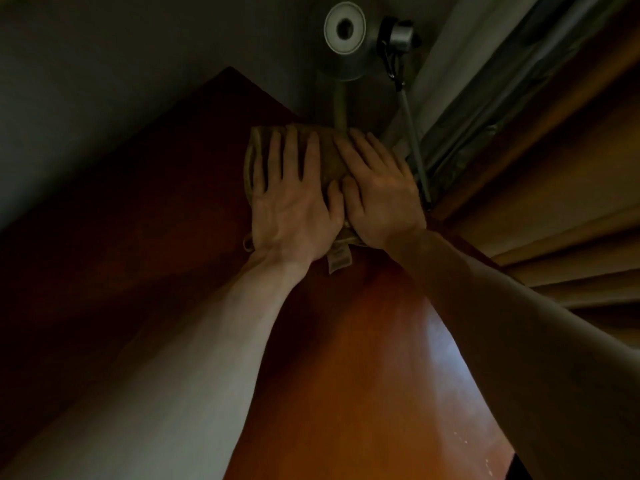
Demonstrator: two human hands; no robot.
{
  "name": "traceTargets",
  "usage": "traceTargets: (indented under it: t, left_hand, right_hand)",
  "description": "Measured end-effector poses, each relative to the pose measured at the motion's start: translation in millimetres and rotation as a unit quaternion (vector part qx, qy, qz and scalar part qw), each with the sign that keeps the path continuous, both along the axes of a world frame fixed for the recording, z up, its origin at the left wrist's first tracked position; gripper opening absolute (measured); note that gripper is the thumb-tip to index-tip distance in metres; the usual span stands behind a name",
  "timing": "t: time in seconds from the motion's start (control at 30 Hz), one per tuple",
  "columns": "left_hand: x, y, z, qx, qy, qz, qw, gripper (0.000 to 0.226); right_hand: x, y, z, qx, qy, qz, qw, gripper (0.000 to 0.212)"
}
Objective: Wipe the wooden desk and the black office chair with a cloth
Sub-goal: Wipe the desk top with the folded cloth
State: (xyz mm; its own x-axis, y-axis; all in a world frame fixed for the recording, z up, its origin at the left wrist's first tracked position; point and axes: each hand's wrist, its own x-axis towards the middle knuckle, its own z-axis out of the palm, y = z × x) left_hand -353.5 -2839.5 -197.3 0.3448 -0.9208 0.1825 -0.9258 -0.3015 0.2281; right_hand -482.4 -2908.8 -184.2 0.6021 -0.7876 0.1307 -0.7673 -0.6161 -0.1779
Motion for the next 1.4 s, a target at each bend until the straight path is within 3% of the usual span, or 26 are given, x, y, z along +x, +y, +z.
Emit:
traceTargets:
  t: [0.63,0.87,1.4]
  left_hand:
    - [-0.8,-10.2,2.8,0.017,-0.015,0.034,0.999,0.071]
    - [-13.7,22.2,3.3,0.049,-0.030,-0.007,0.998,0.076]
    - [-84.8,163.7,4.7,0.020,-0.027,-0.090,0.995,0.073]
  right_hand:
    - [5.5,-16.7,-2.3,0.064,-0.055,-0.020,0.996,0.059]
    - [-20.3,31.4,1.3,0.035,-0.023,-0.043,0.998,0.063]
    - [-100.4,189.1,-6.0,0.030,-0.068,-0.111,0.991,0.060]
